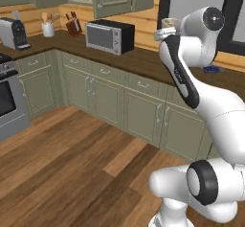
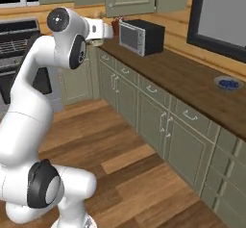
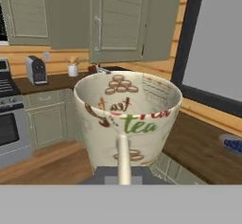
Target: Gather all objects into one cabinet and sort the glasses and bowls to opposite sides.
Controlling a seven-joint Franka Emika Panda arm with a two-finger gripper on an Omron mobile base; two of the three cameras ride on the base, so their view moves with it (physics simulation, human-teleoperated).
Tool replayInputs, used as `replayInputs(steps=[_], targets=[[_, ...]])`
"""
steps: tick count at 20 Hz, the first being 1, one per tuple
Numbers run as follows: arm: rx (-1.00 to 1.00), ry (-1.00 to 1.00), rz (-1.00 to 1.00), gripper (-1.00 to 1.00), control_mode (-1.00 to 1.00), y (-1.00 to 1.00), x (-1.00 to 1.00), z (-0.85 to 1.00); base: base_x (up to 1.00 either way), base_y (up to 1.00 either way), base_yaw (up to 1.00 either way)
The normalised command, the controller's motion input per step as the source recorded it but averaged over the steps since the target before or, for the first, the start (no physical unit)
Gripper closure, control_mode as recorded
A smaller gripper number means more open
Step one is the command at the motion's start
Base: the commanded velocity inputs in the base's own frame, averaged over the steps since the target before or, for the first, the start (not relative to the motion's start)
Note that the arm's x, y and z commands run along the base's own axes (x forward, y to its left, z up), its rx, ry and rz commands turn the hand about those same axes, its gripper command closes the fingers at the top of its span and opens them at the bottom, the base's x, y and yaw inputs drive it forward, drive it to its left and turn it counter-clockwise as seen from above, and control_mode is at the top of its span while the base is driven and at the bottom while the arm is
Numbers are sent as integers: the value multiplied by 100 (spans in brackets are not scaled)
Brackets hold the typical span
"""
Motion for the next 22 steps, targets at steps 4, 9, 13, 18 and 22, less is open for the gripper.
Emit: replayInputs(steps=[4,9,13,18,22], targets=[[0,0,0,100,100,0,0,0,13,66,34],[0,0,0,100,100,0,0,0,38,69,23],[0,0,0,100,100,0,0,0,92,88,11],[0,0,0,100,100,0,0,0,100,86,9],[0,0,0,100,100,0,0,0,96,77,1]])
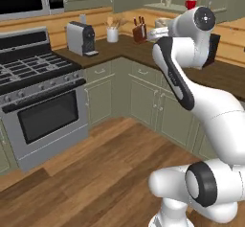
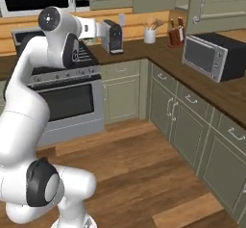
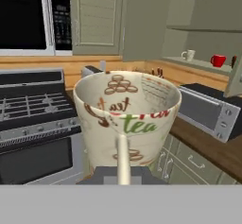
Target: Gather all objects into one cabinet and sort the glasses and bowls to opposite sides.
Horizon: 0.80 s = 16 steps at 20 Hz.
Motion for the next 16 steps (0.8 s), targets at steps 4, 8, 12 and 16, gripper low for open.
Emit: replayInputs(steps=[4,8,12,16], targets=[[0,0,0,100,100,0,0,0,63,66,-30],[0,0,0,100,100,0,0,0,36,63,-48],[0,0,0,100,100,0,0,0,35,64,-48],[0,0,0,100,100,0,0,0,50,67,-51]])
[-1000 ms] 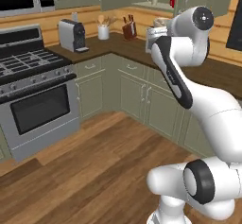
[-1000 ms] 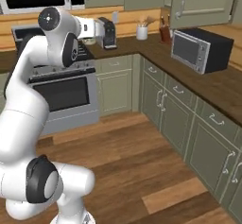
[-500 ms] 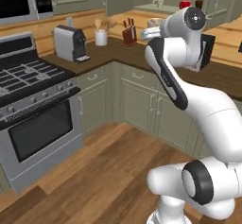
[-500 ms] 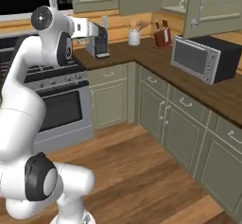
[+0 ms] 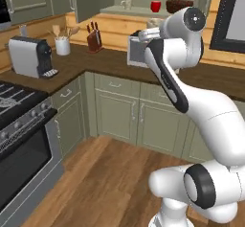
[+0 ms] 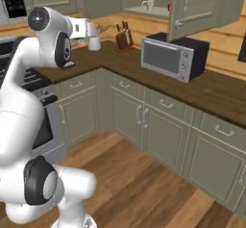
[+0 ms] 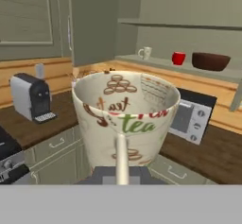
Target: Gather all objects into one cabinet and sort the glasses and bowls to opposite sides.
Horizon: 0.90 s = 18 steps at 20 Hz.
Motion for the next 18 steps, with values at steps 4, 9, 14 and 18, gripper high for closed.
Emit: replayInputs(steps=[4,9,14,18], targets=[[0,0,0,100,100,0,0,0,40,59,-59],[0,0,0,100,100,0,0,0,63,85,-45],[0,0,0,100,100,0,0,0,94,100,-16],[0,0,0,100,100,0,0,0,91,84,-38]])
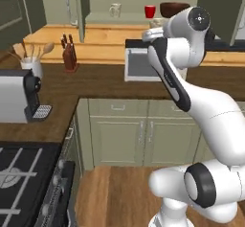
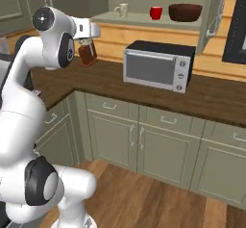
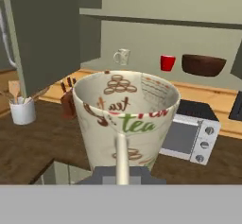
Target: Gather all objects into one cabinet and sort the glasses and bowls to opposite sides.
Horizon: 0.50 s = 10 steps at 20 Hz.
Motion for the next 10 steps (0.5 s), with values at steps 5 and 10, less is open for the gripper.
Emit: replayInputs(steps=[5,10], targets=[[0,0,0,100,100,0,0,0,73,60,-46],[0,0,0,100,100,0,0,0,93,41,-20]])
